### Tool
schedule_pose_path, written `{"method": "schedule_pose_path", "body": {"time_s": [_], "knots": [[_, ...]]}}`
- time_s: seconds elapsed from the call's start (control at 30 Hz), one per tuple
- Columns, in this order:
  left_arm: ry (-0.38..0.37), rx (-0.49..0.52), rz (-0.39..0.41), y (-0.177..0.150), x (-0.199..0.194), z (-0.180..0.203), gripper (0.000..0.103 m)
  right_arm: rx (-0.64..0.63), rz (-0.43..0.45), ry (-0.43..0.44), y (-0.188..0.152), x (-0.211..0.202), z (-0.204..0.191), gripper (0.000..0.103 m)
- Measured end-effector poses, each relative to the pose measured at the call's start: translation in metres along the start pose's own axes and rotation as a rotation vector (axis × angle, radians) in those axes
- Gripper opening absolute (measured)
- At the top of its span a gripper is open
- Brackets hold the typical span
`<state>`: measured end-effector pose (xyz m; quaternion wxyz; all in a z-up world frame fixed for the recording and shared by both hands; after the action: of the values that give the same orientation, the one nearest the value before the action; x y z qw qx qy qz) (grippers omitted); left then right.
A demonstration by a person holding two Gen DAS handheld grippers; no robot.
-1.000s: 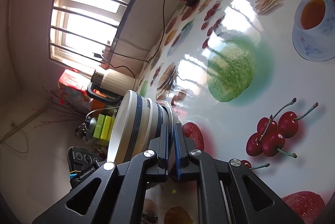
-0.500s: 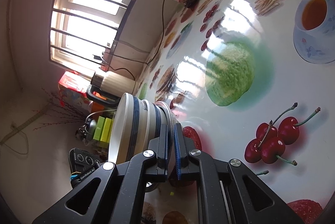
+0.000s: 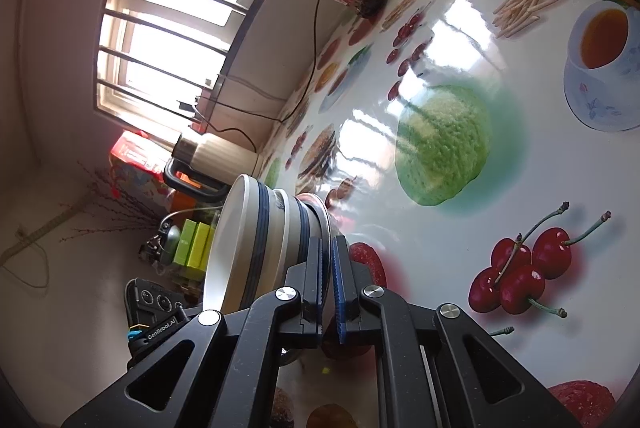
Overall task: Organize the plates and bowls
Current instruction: 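Carry the nested bowl stack toward the cream plate stack with both grippers, then lower the bowl stack onto the cream plates with both grippers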
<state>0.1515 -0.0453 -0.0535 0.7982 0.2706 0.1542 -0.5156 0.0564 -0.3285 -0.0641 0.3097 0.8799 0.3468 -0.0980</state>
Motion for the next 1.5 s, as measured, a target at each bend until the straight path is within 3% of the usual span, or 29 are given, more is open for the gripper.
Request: {"method": "schedule_pose_path", "body": {"time_s": [0.7, 1.5], "knots": [[0.014, 0.016, 0.066, 0.013, -0.039, 0.003, 0.004, -0.056, -0.022, 0.031, 0.013, 0.016, -0.038, 0.008], [0.057, -0.035, 0.185, 0.053, -0.095, -0.021, 0.004, -0.125, -0.125, 0.101, 0.019, 0.084, -0.092, 0.008]]}}
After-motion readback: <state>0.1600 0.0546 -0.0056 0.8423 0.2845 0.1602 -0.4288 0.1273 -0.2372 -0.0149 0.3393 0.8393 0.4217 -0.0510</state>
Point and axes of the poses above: each gripper's, at about its wrist camera, not at the fingertips, and x roughly the way its jaws point, z to its right, y to its top, the point moved 1 cm from there along x, roughly the way its jaws point, and after that the axes turned 8 degrees about -x, right-handed, at the moved point
